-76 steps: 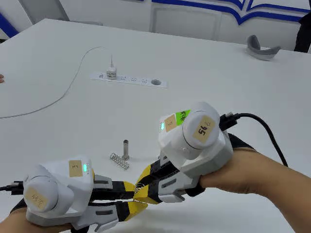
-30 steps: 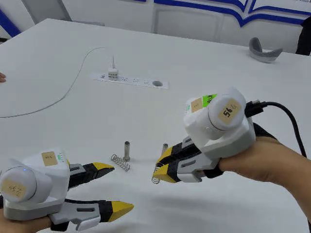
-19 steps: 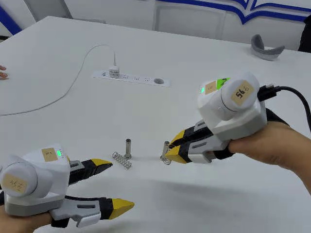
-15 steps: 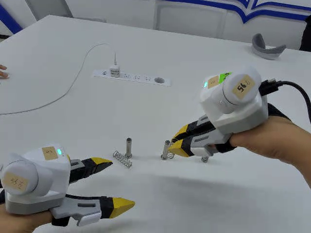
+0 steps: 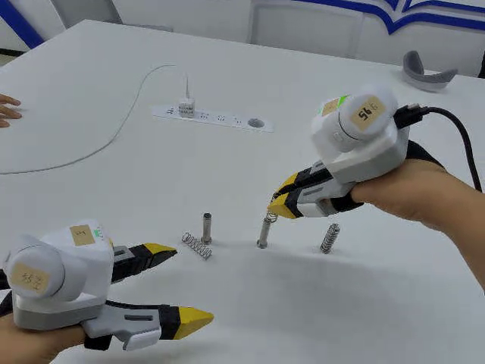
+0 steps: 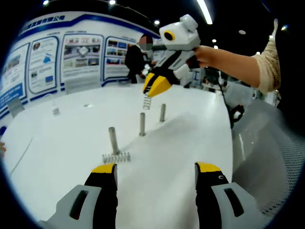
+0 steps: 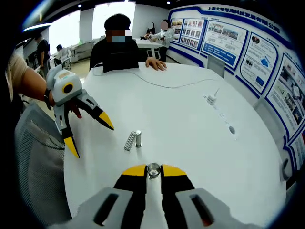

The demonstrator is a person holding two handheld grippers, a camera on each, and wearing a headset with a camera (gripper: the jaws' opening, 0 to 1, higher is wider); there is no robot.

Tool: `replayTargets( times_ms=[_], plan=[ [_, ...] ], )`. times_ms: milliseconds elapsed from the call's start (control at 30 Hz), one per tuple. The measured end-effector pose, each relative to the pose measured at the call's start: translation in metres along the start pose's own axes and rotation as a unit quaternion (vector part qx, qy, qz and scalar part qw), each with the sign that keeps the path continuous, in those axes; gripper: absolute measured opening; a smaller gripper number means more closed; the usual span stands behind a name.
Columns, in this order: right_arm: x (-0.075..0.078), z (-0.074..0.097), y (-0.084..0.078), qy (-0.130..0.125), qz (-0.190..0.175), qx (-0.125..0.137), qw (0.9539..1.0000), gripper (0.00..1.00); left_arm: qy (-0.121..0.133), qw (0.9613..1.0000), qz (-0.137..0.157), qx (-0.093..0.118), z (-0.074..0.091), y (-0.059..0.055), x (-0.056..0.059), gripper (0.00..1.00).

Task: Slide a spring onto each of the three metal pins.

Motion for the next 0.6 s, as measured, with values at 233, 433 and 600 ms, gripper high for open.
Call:
replayTargets(
  times_ms=[233, 433, 600],
  plan=[
    [0.004, -0.007, -0.002, 0.005, -0.006, -0.004, 1.0000, 0.12, 0.002, 1.0000, 0.004, 0.000, 0.000, -0.001, -0.002, 0.67],
    [0.006, -0.011, -0.003, 0.009, -0.011, -0.006, 0.9999, 0.12, 0.003, 1.0000, 0.005, -0.001, 0.001, -0.002, -0.003, 0.67],
    [0.007, -0.014, -0.003, 0.010, -0.012, -0.010, 0.9998, 0.12, 0.005, 1.0000, 0.005, -0.002, 0.002, -0.003, -0.005, 0.67]
  ],
)
Point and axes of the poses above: the centre of the closed fingertips' face, and the gripper's own axes: z roughly backward along the fingers, x roughly to its right, y roughly out of its top, the point moved 5 cm from there along z, roughly backward along the fingers, and after that the axes turned 8 degrees about y, right-handed, at the moved point
